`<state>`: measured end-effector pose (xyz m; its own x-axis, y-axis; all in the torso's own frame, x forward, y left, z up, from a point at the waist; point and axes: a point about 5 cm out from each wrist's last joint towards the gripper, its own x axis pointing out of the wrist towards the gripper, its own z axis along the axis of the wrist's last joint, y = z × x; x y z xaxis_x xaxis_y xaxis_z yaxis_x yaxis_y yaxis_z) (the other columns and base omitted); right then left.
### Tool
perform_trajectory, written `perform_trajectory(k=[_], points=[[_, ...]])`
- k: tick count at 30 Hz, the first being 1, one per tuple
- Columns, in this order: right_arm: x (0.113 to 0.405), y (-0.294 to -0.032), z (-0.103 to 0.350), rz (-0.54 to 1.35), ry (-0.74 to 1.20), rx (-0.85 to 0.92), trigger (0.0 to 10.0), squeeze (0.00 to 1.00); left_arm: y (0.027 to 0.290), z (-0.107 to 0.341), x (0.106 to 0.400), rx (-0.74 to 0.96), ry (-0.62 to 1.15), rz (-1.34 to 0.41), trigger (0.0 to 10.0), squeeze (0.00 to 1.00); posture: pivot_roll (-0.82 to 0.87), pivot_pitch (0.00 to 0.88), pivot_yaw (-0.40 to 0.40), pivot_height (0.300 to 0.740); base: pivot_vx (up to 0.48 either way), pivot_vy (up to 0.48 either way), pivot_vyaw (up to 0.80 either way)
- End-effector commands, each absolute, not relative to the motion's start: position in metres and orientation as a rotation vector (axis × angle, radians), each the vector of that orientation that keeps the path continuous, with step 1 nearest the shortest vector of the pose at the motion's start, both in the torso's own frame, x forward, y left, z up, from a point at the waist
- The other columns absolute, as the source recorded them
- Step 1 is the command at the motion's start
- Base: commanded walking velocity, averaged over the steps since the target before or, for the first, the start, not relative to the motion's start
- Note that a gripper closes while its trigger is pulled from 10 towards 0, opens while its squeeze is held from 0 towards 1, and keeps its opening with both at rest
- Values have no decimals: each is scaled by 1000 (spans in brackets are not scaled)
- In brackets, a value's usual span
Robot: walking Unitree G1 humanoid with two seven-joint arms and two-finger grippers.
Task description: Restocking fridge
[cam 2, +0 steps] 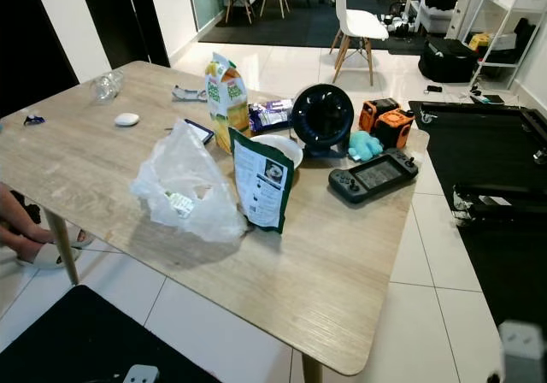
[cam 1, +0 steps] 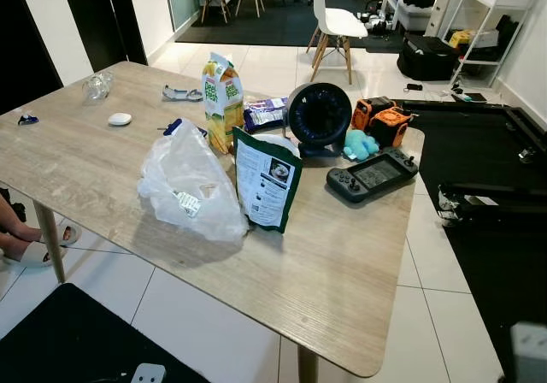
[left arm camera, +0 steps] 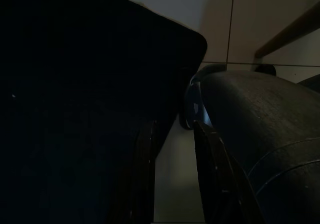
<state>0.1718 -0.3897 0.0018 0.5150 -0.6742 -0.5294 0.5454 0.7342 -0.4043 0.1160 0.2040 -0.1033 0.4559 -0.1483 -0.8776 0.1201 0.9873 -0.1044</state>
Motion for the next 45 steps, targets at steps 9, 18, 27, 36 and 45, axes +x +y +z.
perform_trajectory(k=[9, 18, 27, 36, 45], points=[[249, -401, 102, -350, -10, 336, 10000, 773, 190, -108, 105, -65, 1123, -219, 10000, 0, 75, 0, -17, 740, 0, 0, 0], [255, -382, 123, 14, -225, 481, 10000, 1000, 190, -108, 105, -64, 1123, -224, 10000, 0, 76, 0, -16, 740, 0, 0, 0], [247, -342, 121, 465, -193, 514, 10000, 1000, 192, -108, 105, -57, 1124, -229, 10000, 0, 76, 0, -16, 740, 0, 0, 0], [242, -273, 99, 850, 45, 426, 10000, 0, 189, -107, 108, -58, 1119, -241, 10000, 0, 57, 0, -12, 740, 0, 0, 0], [240, -227, 88, 1023, 136, 359, 10000, 0, 189, -108, 107, -54, 1124, -250, 10000, 0, 59, 0, -13, 740, 0, 0, 0]])
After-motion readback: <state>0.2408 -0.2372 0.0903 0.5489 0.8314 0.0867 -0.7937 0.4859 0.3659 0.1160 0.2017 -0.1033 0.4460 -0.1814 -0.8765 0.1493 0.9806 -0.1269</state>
